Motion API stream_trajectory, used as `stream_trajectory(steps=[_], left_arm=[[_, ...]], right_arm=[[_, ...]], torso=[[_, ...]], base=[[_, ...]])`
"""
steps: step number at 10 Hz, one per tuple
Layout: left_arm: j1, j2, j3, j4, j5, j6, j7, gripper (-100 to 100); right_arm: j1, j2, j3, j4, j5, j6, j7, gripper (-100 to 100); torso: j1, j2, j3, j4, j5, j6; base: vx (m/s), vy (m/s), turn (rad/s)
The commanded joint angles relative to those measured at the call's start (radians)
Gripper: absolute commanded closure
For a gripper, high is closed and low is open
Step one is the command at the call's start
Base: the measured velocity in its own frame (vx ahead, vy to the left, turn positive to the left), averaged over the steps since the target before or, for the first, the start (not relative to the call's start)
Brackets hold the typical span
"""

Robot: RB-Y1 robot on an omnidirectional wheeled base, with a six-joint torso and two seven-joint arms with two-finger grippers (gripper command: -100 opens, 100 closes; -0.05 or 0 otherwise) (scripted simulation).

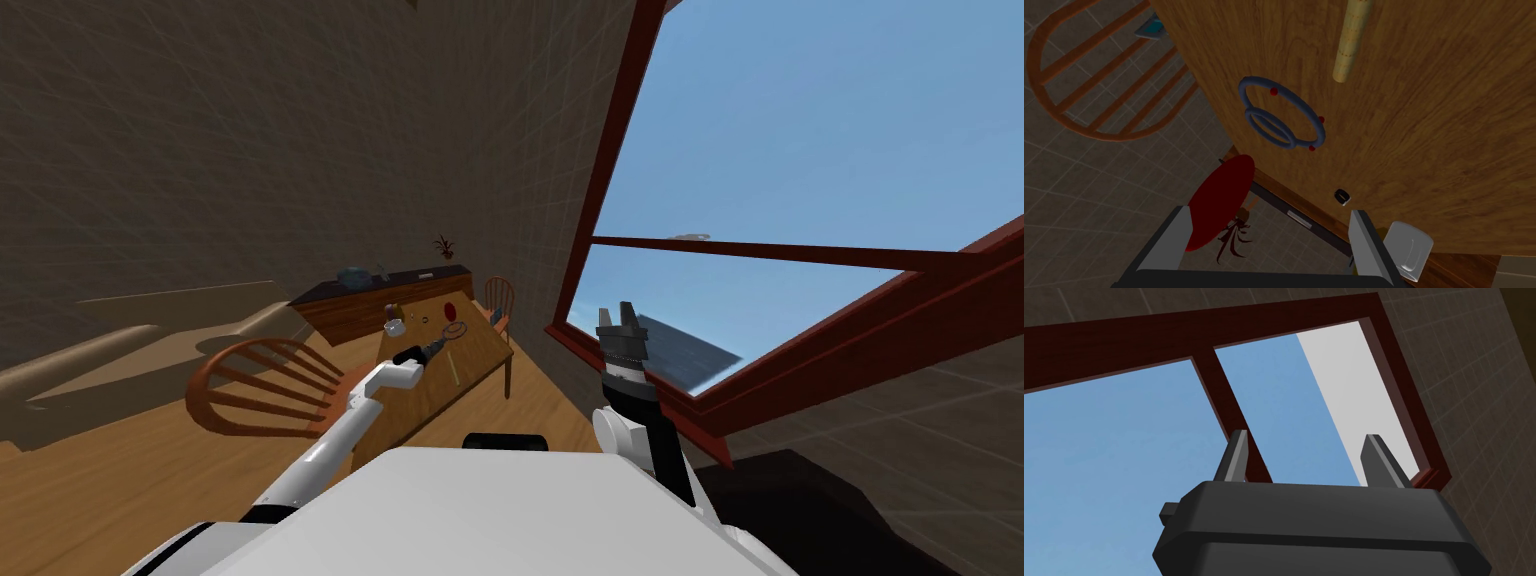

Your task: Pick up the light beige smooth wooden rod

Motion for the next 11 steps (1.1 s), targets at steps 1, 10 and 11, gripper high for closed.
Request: stream_trajectory(steps=[1, 10, 11], left_arm=[[-0.02, 0.012, 0.0, 0.05, 0.036, 0.05, -0.031, -100], [-0.118, 0.045, -0.003, 0.321, 0.184, 0.217, -0.156, -100], [-0.118, 0.045, -0.003, 0.348, 0.184, 0.222, -0.156, -100]], right_arm=[[0.0, 0.0, 0.0, 0.0, 0.0, 0.0, 0.0, 0], [0.0, 0.0, 0.0, 0.0, 0.0, 0.0, 0.0, 0], [0.0, 0.0, 0.0, 0.0, 0.0, 0.0, 0.0, 0]], torso=[[0.0, 0.0, 0.0, 0.0, 0.0, 0.0], [-0.001, -0.001, 0.0, 0.0, 0.0, 0.0], [0.0, -0.001, -0.001, 0.0, 0.0, 0.0]], base=[[-0.004, 0.018, -0.177], [0.004, 0.014, -0.152], [0.012, 0.017, -0.095]])
